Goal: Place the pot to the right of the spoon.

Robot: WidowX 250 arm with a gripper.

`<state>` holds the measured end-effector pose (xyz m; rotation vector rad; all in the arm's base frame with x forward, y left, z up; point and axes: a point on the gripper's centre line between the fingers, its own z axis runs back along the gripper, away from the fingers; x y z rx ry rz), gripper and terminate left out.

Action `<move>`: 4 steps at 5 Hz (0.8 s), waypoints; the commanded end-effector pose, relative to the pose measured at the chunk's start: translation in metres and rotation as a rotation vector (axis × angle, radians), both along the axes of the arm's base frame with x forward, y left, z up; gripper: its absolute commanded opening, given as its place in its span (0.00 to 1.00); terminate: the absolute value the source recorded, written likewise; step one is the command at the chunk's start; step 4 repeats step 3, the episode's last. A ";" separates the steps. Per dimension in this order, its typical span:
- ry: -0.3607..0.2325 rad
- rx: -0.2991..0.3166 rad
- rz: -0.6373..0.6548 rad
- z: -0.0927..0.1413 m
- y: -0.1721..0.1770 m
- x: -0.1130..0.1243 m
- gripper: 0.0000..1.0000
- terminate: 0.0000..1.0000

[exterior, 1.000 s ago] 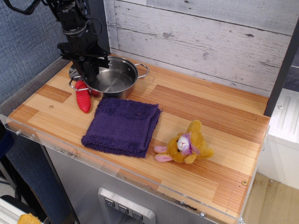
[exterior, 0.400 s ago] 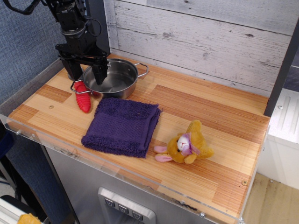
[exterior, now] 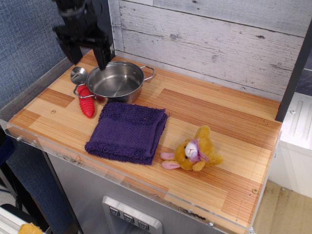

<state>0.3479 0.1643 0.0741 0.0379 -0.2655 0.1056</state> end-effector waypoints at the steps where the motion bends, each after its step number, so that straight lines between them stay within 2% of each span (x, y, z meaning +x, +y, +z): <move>1: -0.128 0.030 -0.066 0.065 -0.032 -0.016 1.00 0.00; 2: -0.160 0.033 -0.086 0.086 -0.046 -0.029 1.00 0.00; 3: -0.187 0.042 -0.097 0.103 -0.055 -0.037 1.00 1.00; 4: -0.187 0.042 -0.097 0.103 -0.055 -0.037 1.00 1.00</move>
